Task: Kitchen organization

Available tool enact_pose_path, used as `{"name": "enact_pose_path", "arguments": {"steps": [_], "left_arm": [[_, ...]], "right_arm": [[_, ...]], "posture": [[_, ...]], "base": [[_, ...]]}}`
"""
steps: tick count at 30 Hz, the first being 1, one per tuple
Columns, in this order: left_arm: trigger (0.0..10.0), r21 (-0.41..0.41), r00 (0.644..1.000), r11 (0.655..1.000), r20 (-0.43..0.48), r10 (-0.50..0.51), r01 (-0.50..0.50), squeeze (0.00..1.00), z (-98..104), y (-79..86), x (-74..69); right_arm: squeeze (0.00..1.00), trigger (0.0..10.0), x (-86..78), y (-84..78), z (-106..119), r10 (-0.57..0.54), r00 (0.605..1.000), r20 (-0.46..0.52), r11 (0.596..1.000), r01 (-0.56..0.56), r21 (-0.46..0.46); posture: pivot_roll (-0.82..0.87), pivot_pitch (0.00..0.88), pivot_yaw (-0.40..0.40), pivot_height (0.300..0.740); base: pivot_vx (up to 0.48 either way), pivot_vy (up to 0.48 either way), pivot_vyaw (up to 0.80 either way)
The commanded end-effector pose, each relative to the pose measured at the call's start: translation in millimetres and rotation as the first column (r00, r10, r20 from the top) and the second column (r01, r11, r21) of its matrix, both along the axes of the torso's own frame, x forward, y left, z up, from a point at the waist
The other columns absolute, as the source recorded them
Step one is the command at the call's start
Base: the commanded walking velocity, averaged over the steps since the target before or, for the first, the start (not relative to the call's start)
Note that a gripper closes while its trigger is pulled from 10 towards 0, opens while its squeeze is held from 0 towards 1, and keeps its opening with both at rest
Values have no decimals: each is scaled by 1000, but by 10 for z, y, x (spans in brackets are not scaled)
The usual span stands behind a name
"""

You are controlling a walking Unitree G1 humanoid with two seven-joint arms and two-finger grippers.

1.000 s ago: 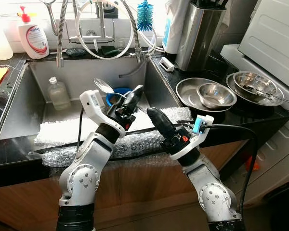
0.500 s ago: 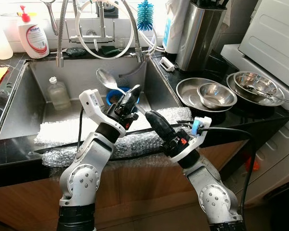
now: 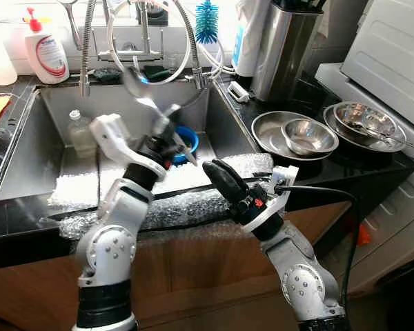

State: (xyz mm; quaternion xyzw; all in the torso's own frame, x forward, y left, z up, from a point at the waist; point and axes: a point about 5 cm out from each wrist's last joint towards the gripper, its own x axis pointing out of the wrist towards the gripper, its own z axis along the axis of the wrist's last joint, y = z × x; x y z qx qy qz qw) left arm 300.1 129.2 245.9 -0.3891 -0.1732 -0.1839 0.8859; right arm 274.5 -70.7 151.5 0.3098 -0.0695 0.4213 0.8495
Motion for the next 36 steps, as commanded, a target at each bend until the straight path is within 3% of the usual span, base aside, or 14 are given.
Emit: {"name": "enact_pose_path", "arguments": {"steps": [1, 2, 3, 6, 7, 9, 10, 12, 15, 16, 17, 22, 26, 36], "left_arm": [[0, 2, 994, 994, 16, 107, -107, 0, 94, 88, 47], [0, 2, 994, 994, 16, 107, -107, 0, 94, 88, 47], [0, 6, 983, 983, 27, 183, -183, 0, 140, 163, 61], [0, 0, 962, 962, 30, 273, -273, 0, 178, 253, 74], [9255, 86, 932, 928, 44, 361, -363, 0, 175, 306, 90], [10000, 247, 881, 846, 116, 458, -473, 0, 168, 340, 110], [10000, 353, 850, 773, 191, 491, -526, 0, 154, 328, 120], [10000, 396, 839, 740, 226, 495, -544, 0, 132, 306, 127], [10000, 523, 828, 646, 283, 484, -556, 0, 55, 229, 164], [10000, 625, 821, 545, 323, 471, -558, 0, -61, 182, 203], [10000, 655, 817, 507, 338, 466, -560, 0, -111, 168, 216], [10000, 701, 820, 460, 330, 468, -545, 0, -341, 176, 250], [10000, 722, 819, 434, 329, 470, -538, 0, -398, 196, 279], [10000, 721, 789, 434, 256, 558, -541, 0, -520, 357, 493]], "right_arm": [[329, 10000, 50, -1, 47, -68, 996, 57, 991, 73, -110], [329, 10000, 50, -1, 47, -68, 996, 57, 991, 73, -110], [0, 10000, 72, -4, 71, -105, 991, 89, 980, 118, -161], [0, 10000, 100, -24, 111, -151, 981, 125, 966, 173, -192], [0, 10000, 133, -53, 140, -197, 969, 152, 949, 227, -219], [0, 10000, 186, -104, 190, -272, 937, 219, 906, 326, -271], [0, 10000, 221, -142, 227, -321, 905, 279, 864, 401, -306], [0, 10000, 249, -174, 240, -359, 883, 302, 832, 450, -324], [0, 10000, 263, -263, 295, -433, 810, 396, 748, 568, -343], [0, 10000, 270, -322, 279, -487, 788, 376, 724, 606, -330], [0, 10000, 272, -343, 270, -509, 780, 365, 716, 618, -323], [0, 10000, 201, -498, 143, -563, 722, 403, 629, 690, -357], [0, 10000, 141, -535, 48, -574, 718, 393, 616, 695, -371], [0, 10000, 2, -562, -109, -606, 706, 366, 589, 708, -390]], "posture": [[20, 0, -87, 740], [20, 0, -87, 740], [19, 0, -88, 740], [20, 0, -88, 740], [22, 0, -88, 740], [14, 0, -87, 740], [14, 0, -86, 740], [15, 0, -87, 740], [15, 0, -86, 740], [12, 0, -84, 740], [12, 0, -84, 740], [3, 0, -78, 740], [-7, 0, -72, 740], [-19, 0, -62, 740]], "base": [[0, 0, 0], [0, 0, 0], [0, 0, 0], [0, 0, 0], [0, 0, 0], [0, 0, 0], [0, 0, 0], [0, 0, 0], [0, 0, 0], [0, 0, 0], [0, 0, 0], [0, 0, 0], [0, 0, 0], [0, 0, 0]]}}
